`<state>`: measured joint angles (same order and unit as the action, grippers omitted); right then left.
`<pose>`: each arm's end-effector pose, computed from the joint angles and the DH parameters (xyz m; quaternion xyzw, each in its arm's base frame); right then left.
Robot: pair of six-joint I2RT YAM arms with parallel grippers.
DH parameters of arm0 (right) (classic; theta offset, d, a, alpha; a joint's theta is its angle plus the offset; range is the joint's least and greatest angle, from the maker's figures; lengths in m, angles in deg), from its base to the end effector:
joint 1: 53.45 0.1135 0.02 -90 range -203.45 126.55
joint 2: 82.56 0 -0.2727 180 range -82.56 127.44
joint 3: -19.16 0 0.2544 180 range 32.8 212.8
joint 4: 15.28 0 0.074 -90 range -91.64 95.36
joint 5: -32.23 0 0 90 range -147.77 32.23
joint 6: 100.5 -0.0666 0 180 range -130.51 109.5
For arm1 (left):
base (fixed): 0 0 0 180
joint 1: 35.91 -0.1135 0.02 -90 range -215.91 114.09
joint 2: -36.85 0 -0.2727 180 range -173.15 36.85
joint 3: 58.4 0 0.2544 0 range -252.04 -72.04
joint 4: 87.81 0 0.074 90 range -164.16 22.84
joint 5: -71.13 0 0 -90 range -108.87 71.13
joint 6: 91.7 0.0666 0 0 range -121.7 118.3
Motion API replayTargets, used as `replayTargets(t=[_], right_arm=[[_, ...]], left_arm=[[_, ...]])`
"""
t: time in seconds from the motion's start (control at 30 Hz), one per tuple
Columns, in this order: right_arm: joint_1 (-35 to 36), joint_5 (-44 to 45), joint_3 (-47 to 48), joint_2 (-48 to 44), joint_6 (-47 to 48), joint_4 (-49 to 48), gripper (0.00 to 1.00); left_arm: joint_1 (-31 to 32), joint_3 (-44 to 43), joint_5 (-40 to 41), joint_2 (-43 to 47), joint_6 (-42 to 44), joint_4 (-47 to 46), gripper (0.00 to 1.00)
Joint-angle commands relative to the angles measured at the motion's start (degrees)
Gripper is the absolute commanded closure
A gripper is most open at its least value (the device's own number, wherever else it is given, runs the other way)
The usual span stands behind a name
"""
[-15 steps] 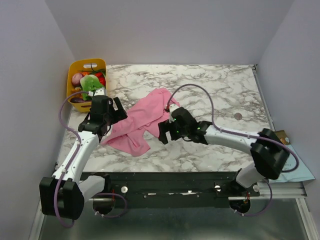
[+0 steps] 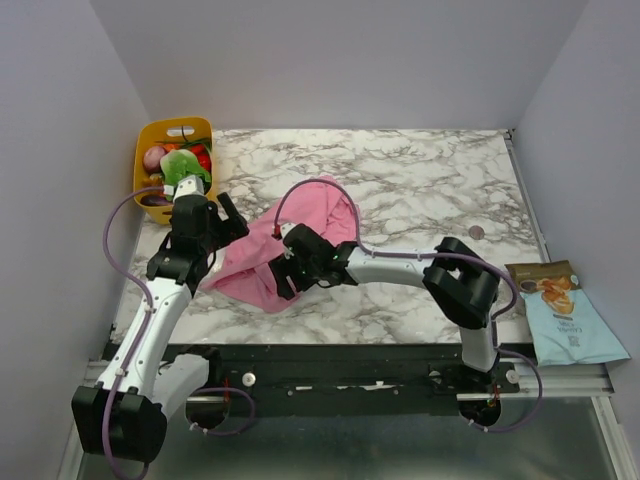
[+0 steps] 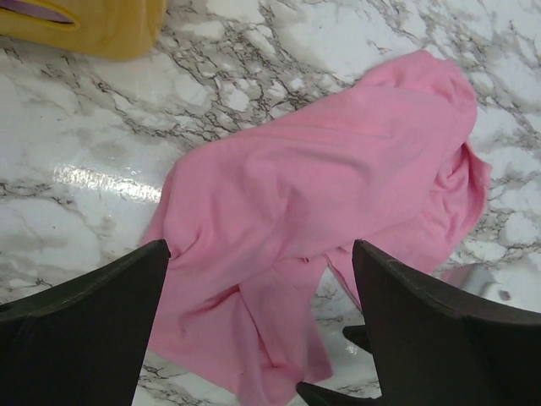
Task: Pin the brooch onto the clothing
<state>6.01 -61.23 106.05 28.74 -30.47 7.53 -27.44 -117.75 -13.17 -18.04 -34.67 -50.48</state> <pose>0.2232 0.3863 0.1593 -0.3248 0.8723 0.2546 0.2625 0.2330 -0.0280 0.2802 -0.2094 0.8522 -0.1281 0.4621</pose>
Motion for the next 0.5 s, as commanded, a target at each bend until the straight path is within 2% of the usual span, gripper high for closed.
replayTargets(t=[0.0,0.03,0.13,0.2,0.3,0.33,0.43,0.47], right_arm=[[2.0,1.4,4.4,4.8,-0.2,5.2,0.25],[2.2,1.4,4.9,5.7,-0.1,5.9,0.30],[4.1,3.5,6.4,7.2,0.2,8.0,0.32],[5.8,9.2,9.3,8.7,1.2,10.1,0.35],[7.0,15.8,16.1,13.8,0.9,19.8,0.37],[7.0,16.2,16.8,14.8,0.8,22.8,0.43],[6.9,17.2,15.0,14.9,1.2,22.9,0.75],[6.9,17.7,14.5,14.6,1.2,22.7,0.82]], left_arm=[[-0.6,-0.2,2.6,2.2,-0.8,1.7,0.01],[-0.6,-0.4,2.6,2.2,-0.8,2.0,0.01],[-0.6,-0.6,3.3,2.3,-1.0,2.9,0.01],[-0.6,-0.9,3.7,2.3,-1.1,3.4,0.01],[-0.7,-1.6,3.8,2.3,-1.1,4.0,0.01],[-0.8,-2.2,3.7,2.3,-1.0,4.3,0.01],[-0.9,-3.1,3.8,2.3,-0.7,5.0,0.01],[-0.9,-3.2,4.0,2.4,-0.4,5.4,0.01]])
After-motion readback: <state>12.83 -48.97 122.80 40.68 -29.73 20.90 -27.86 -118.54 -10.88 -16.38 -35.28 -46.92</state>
